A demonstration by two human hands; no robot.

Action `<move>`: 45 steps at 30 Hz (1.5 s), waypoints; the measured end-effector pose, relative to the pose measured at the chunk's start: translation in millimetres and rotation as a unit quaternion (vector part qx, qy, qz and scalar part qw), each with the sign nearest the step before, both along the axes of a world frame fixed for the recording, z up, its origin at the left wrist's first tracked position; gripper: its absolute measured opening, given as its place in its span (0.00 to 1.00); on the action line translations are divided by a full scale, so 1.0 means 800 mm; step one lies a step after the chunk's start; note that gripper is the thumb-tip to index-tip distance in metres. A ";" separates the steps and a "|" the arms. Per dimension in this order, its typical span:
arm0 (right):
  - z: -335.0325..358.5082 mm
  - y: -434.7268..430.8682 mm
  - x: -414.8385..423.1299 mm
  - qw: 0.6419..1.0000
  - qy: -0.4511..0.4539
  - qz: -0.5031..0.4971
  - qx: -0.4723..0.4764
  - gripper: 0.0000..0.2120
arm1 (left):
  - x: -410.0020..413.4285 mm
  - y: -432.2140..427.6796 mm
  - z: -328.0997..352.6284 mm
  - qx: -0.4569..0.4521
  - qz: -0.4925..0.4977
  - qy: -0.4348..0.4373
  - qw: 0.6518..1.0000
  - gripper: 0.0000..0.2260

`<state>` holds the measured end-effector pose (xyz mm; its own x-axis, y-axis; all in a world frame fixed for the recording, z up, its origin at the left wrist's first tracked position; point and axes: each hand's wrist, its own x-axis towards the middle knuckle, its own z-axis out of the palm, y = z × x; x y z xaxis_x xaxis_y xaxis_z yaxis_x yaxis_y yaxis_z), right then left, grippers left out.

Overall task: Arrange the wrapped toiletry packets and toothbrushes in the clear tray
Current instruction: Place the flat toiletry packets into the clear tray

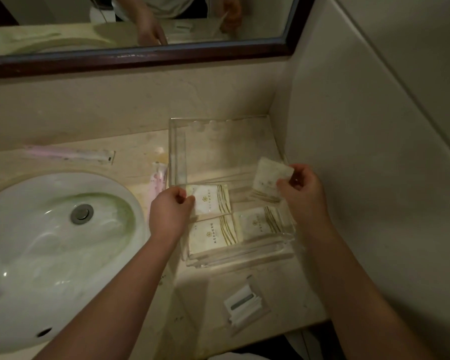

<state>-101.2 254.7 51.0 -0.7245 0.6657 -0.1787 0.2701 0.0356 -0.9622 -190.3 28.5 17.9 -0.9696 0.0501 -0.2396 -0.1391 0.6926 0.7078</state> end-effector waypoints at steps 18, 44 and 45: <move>-0.038 -0.030 -0.036 0.843 -0.083 0.244 0.472 0.12 | 0.048 0.015 -0.009 -0.156 -0.237 0.200 0.938 0.16; -0.077 -0.047 0.017 0.814 -0.229 0.291 0.447 0.30 | 0.062 0.006 -0.038 -0.283 -0.399 0.121 0.864 0.32; -0.077 -0.047 0.016 0.813 -0.227 0.287 0.454 0.29 | 0.061 0.006 -0.038 -0.282 -0.401 0.122 0.863 0.32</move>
